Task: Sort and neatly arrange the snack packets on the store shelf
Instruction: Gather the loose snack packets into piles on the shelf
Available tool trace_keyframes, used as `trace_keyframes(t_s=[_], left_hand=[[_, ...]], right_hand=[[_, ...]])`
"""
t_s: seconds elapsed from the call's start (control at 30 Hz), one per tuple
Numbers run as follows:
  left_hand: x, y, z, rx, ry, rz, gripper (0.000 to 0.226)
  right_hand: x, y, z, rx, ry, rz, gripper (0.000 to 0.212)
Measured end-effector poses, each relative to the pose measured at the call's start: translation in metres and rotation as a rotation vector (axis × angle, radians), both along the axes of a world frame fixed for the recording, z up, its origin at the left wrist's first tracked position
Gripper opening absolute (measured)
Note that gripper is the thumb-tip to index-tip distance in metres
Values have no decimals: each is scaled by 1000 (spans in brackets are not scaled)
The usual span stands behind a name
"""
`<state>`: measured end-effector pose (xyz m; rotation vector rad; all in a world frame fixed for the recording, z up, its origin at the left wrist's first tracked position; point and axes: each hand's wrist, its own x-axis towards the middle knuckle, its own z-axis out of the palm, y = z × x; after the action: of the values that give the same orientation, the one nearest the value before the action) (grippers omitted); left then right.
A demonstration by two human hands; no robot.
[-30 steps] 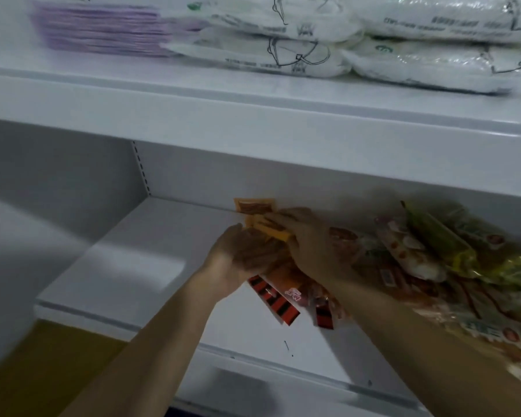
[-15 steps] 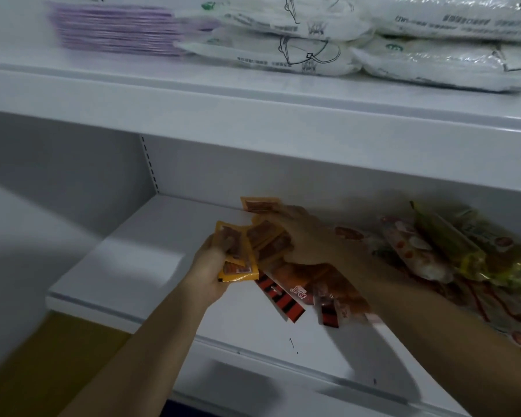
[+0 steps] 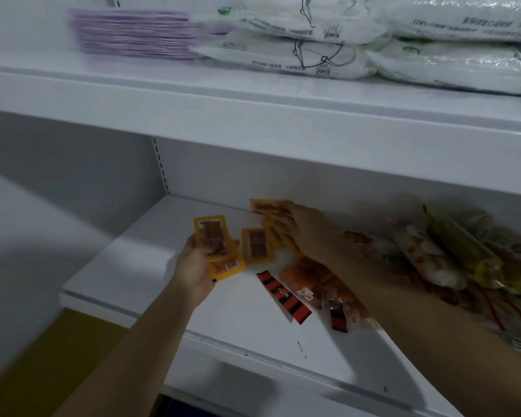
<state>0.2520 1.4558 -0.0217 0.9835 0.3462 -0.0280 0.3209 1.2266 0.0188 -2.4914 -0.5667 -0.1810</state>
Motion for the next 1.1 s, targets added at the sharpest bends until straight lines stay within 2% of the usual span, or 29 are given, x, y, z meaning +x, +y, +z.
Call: trace_keyframes(t_s=[0.07, 0.13, 0.2, 0.27, 0.33, 0.4, 0.47, 0.53, 0.6, 0.67, 0.73, 0.83, 0.93, 1.1], left_hand=[[6, -10, 3, 34, 1, 2, 34], [8, -28, 9, 43, -52, -84, 33], [9, -49, 13, 69, -104, -145, 35], [9, -65, 14, 94, -90, -153, 39], [8, -74, 12, 149, -78, -167, 42], [10, -75, 7, 185, -97, -194, 34], [12, -69, 2, 166, -58, -175, 30], [14, -59, -1, 138, 6, -107, 28], [15, -49, -6, 146, 75, -36, 26], [16, -42, -10, 156, 118, 10, 25], [14, -37, -12, 163, 148, 22, 23], [11, -31, -16, 143, 162, 28, 20], [7, -27, -16, 101, 148, 21, 21], [10, -28, -8, 76, 82, -46, 22]], right_hand=[[-4, -4, -3, 188, 76, -25, 33], [-13, -2, -5, 357, 273, -2, 34], [-21, 5, -9, 435, 370, 0, 34], [-26, 13, -14, 420, 371, -16, 38], [-31, 16, -21, 319, 382, -22, 46], [-35, 17, -22, 176, 394, -6, 36], [-27, 15, -17, 111, 310, -21, 22], [-7, 8, -12, 69, 192, -98, 26], [17, 2, -12, -151, 140, -170, 52], [34, 2, -20, -411, 252, -170, 81], [45, 8, -30, -513, 323, -167, 92], [58, 16, -44, -598, 232, -149, 70], [62, 18, -42, -580, 152, -121, 44], [46, 12, -21, -486, 22, -114, 35]])
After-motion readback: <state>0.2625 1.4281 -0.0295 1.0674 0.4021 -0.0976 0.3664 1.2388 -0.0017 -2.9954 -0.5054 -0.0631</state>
